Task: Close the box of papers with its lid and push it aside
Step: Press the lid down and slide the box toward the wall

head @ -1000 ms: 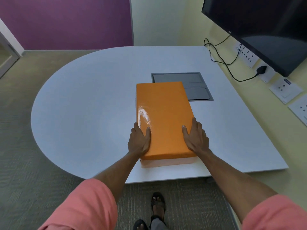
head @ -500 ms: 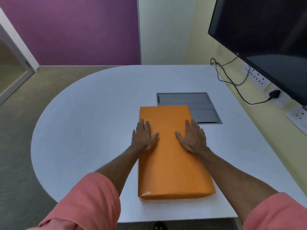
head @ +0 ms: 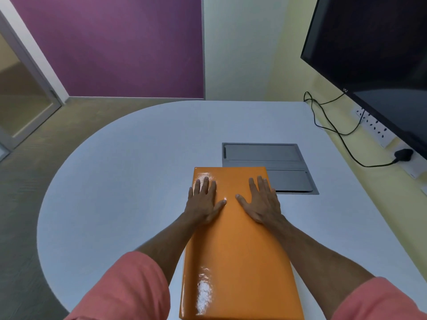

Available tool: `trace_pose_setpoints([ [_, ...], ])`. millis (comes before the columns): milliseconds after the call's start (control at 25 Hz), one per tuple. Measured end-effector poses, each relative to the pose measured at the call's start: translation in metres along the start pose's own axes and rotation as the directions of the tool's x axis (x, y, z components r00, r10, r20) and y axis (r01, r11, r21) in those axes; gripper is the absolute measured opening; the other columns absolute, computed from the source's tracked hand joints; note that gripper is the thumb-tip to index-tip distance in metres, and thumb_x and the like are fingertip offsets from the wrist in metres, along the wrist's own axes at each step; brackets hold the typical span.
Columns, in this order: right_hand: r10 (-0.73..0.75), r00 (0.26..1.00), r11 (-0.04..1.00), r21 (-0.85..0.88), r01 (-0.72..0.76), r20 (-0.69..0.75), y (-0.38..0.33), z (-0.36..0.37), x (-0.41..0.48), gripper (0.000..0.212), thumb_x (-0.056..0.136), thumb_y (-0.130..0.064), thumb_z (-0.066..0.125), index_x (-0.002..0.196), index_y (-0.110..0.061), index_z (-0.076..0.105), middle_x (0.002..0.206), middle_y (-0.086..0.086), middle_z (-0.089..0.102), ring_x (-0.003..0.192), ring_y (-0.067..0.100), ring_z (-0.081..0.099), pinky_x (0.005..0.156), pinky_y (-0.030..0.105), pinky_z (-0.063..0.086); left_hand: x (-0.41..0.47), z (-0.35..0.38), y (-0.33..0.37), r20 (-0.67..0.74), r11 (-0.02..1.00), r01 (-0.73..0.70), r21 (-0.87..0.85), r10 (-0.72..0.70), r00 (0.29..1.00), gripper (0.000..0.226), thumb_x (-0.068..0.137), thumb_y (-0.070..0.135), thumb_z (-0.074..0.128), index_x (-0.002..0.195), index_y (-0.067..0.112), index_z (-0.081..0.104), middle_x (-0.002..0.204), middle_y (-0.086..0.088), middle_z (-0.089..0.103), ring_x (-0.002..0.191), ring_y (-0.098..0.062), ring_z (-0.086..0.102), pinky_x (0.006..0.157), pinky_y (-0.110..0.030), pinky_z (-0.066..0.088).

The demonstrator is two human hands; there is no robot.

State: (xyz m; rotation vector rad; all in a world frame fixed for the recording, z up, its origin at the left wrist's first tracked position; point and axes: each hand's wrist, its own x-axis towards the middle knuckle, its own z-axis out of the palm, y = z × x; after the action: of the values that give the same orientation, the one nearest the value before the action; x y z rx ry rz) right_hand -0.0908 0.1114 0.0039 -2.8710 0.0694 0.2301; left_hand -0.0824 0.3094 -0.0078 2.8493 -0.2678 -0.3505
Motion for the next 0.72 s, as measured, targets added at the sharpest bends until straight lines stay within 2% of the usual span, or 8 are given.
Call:
trace_pose_setpoints([
  [320, -0.012, 1.000, 1.000, -0.008, 0.012, -0.004, 0.003, 0.004, 0.003, 0.085, 0.089, -0.069, 0.027, 0.153, -0.019, 0.002, 0.163, 0.010, -0.003, 0.150, 0.026, -0.004, 0.121, 0.048, 0.005, 0.002, 0.006, -0.001, -0.029, 1.000, 0.000, 0.020, 0.001, 1.000, 0.078, 0.093, 0.066, 0.022, 0.155, 0.024, 0.000, 0.164, -0.005, -0.005, 0.151, -0.031, -0.009, 0.120, -0.051, -0.002],
  [480, 0.002, 0.995, 1.000, -0.015, 0.000, 0.095, 0.002, -0.004, 0.006, 0.087, 0.088, -0.070, 0.027, 0.153, -0.020, -0.004, 0.162, 0.009, -0.010, 0.150, 0.026, -0.009, 0.120, 0.050, 0.002, 0.001, 0.001, 0.001, -0.011, 1.000, 0.001, 0.003, -0.001, 1.000, 0.079, 0.093, 0.065, 0.021, 0.155, 0.023, -0.002, 0.164, -0.005, -0.008, 0.151, -0.029, -0.011, 0.120, -0.051, -0.003],
  [600, 0.032, 0.991, 0.996, 0.083, -0.042, 0.127, 0.006, -0.012, -0.001, 0.089, 0.087, -0.071, 0.033, 0.153, -0.023, -0.003, 0.162, 0.007, -0.012, 0.149, 0.026, -0.011, 0.119, 0.052, 0.003, -0.010, 0.005, 0.004, -0.070, 0.988, 0.029, -0.151, -0.040, 0.997, 0.082, 0.091, 0.067, 0.025, 0.155, 0.020, 0.008, 0.165, -0.005, -0.001, 0.152, -0.028, -0.005, 0.120, -0.052, 0.003],
  [720, 0.094, 0.993, 0.965, 0.240, -0.110, 0.075, 0.013, -0.003, -0.030, 0.089, 0.087, -0.066, 0.042, 0.153, -0.024, 0.001, 0.163, 0.003, -0.010, 0.150, 0.025, -0.006, 0.118, 0.052, 0.013, -0.034, 0.013, -0.001, -0.163, 0.946, 0.021, -0.324, -0.078, 0.984, 0.082, 0.087, 0.067, 0.034, 0.153, 0.019, 0.022, 0.165, -0.004, 0.006, 0.152, -0.026, -0.001, 0.120, -0.048, 0.009],
])
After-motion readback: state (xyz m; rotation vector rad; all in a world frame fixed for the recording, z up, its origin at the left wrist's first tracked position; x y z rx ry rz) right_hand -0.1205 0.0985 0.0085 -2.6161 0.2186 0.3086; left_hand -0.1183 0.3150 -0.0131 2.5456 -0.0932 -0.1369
